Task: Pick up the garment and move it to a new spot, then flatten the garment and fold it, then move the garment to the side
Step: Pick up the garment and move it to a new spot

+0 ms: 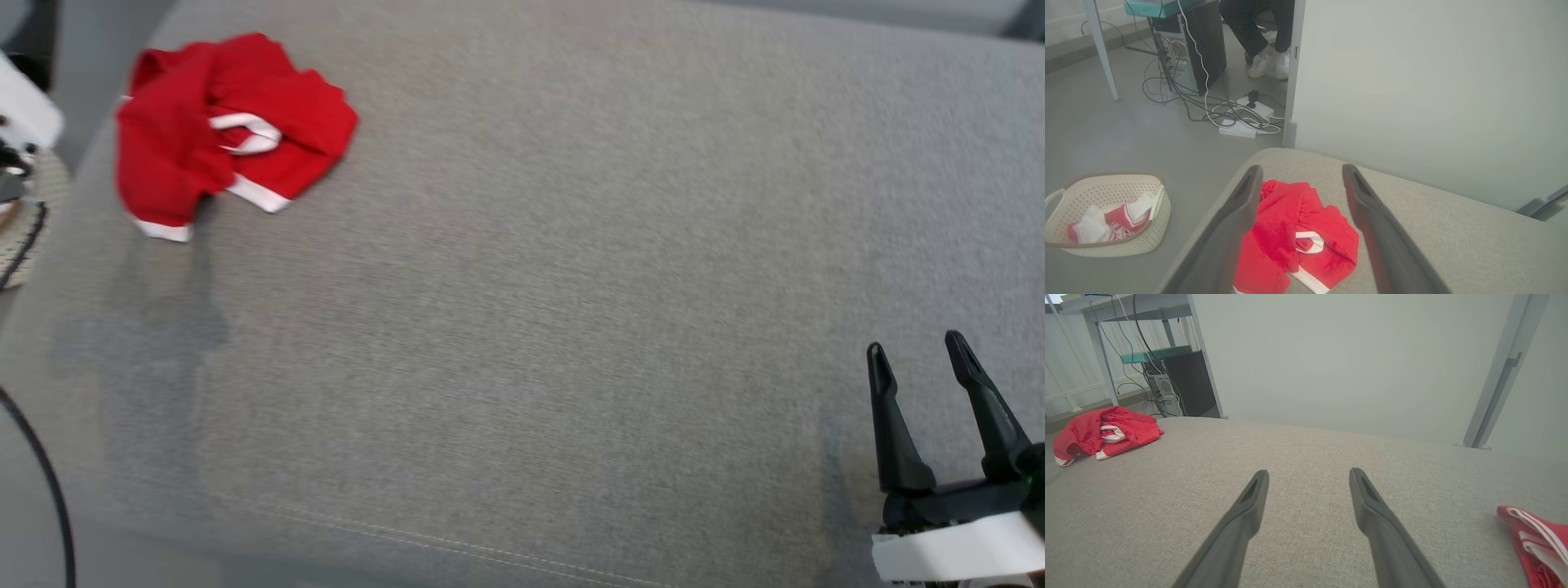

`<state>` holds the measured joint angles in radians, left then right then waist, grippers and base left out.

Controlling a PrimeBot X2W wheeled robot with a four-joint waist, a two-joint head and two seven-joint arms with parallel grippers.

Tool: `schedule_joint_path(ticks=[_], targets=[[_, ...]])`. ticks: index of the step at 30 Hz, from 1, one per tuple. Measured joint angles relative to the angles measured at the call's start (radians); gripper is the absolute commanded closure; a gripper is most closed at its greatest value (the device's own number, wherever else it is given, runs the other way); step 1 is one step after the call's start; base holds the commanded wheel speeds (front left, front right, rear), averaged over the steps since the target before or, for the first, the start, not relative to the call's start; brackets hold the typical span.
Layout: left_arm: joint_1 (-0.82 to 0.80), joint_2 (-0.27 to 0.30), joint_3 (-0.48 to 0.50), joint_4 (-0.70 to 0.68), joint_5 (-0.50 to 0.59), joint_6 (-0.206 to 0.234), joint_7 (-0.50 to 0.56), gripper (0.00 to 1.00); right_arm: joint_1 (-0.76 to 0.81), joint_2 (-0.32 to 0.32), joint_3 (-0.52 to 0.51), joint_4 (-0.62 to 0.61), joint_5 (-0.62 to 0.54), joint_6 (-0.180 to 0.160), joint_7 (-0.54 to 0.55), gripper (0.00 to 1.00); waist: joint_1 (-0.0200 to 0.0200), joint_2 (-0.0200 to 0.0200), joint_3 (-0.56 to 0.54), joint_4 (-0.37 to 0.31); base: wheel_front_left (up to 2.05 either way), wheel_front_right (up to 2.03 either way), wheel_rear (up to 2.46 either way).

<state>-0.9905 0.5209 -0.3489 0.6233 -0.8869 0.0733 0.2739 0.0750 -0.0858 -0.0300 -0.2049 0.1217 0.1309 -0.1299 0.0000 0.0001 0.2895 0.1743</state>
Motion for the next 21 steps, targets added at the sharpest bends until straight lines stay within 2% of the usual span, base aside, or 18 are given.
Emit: schedule_joint_path(ticks=[7,12,17,18,19,21], targets=[[-0.056,0.033,0.038,0.244,-0.041,-0.059,0.025,0.00,-0.062,-0.012,0.012,-0.004,0.002,0.000,-0.009,0.00,0.0000,0.0000,0.146,-0.097,0.00,0.00,0.00],[-0.108,0.076,0.040,0.324,-0.036,-0.070,0.030,0.00,-0.091,-0.013,0.006,-0.014,0.003,0.000,-0.021,0.00,0.0000,0.0000,0.255,-0.149,0.00,0.00,0.00],[-0.150,0.073,0.028,0.388,-0.031,-0.083,0.049,0.02,-0.113,-0.012,0.004,-0.017,0.007,0.000,-0.029,0.00,0.0000,0.0000,0.336,-0.180,0.00,0.00,0.00],[-0.154,0.072,0.027,0.398,-0.030,-0.090,0.051,0.33,-0.118,-0.012,0.005,-0.017,0.007,0.000,-0.029,0.00,0.0000,0.0000,0.345,-0.184,0.00,0.00,0.00],[-0.159,0.072,0.021,0.411,-0.024,-0.091,0.045,1.00,-0.123,-0.012,0.006,-0.017,0.009,0.000,-0.031,0.00,0.0000,-0.0001,0.350,-0.188,0.00,0.00,0.00],[-0.172,0.073,0.017,0.434,-0.020,-0.095,0.046,1.00,-0.131,-0.013,0.007,-0.017,0.015,0.000,-0.035,0.00,0.0000,0.0000,0.349,-0.193,0.00,0.00,0.00]])
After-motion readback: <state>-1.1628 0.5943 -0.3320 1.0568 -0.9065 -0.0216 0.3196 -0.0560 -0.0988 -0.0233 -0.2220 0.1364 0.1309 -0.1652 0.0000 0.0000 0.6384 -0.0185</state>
